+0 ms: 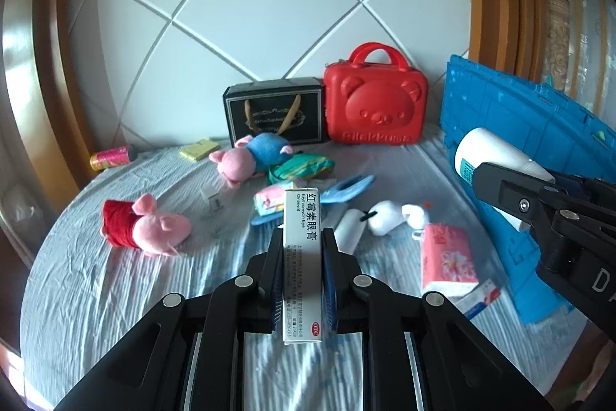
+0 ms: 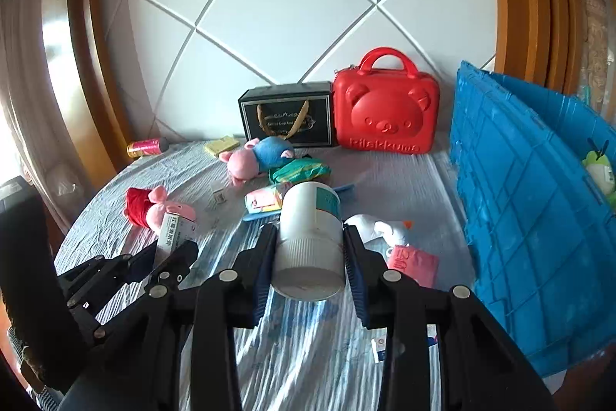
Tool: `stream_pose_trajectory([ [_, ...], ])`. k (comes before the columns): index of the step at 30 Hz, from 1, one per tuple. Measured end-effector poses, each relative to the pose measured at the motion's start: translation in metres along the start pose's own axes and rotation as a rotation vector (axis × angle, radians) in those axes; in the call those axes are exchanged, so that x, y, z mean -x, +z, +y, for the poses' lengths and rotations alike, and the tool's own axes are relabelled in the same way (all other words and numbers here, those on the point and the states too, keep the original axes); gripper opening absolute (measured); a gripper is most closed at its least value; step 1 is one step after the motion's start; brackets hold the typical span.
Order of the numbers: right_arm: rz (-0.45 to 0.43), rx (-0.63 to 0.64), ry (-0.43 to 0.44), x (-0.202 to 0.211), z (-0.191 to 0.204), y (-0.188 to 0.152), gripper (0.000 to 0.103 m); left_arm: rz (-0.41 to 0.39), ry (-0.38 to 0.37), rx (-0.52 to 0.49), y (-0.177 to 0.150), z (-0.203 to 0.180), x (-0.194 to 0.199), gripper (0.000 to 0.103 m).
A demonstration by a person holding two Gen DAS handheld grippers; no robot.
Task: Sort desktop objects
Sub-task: 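Carry the ointment box and pill bottle with both tools over the blue bin, then open both tools to drop the box and bottle into the bin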
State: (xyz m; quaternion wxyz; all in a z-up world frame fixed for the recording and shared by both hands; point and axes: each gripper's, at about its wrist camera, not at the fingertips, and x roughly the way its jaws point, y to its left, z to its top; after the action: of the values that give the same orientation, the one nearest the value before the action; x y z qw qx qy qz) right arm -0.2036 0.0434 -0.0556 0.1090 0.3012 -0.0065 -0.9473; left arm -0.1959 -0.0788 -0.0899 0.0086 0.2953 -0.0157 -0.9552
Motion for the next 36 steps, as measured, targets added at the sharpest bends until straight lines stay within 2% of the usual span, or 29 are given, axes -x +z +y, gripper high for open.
stream_pose_trajectory([
  [3,-0.043,-0.011,-0.024,0.022,-0.022,0.008,0.034,-0.033,-0.018,-0.018,0.013,-0.026,0.011,0.017],
  [8,-0.106,-0.019,-0.069,0.061,-0.081,0.017,0.034,-0.104,-0.064,-0.031,0.036,-0.094,0.028,0.017],
  [16,-0.212,-0.063,-0.172,0.134,-0.219,0.026,0.034,-0.245,-0.143,-0.049,0.086,-0.228,0.067,0.017],
  [18,-0.229,-0.075,-0.199,0.149,-0.254,0.025,0.034,-0.258,-0.179,-0.050,0.095,-0.259,0.074,0.017],
  [22,-0.228,-0.114,-0.235,0.166,-0.313,0.017,0.034,-0.245,-0.218,-0.088,0.101,-0.315,0.073,0.017],
  [26,-0.191,-0.145,-0.243,0.160,-0.354,0.005,0.034,-0.176,-0.235,-0.115,0.096,-0.352,0.054,0.017],
  [32,-0.157,-0.160,-0.254,0.133,-0.387,-0.006,0.034,-0.085,-0.228,-0.117,0.085,-0.371,0.025,0.017],
  [36,-0.146,-0.169,-0.230,0.118,-0.394,-0.008,0.034,-0.084,-0.214,-0.119,0.081,-0.374,0.025,0.018],
])
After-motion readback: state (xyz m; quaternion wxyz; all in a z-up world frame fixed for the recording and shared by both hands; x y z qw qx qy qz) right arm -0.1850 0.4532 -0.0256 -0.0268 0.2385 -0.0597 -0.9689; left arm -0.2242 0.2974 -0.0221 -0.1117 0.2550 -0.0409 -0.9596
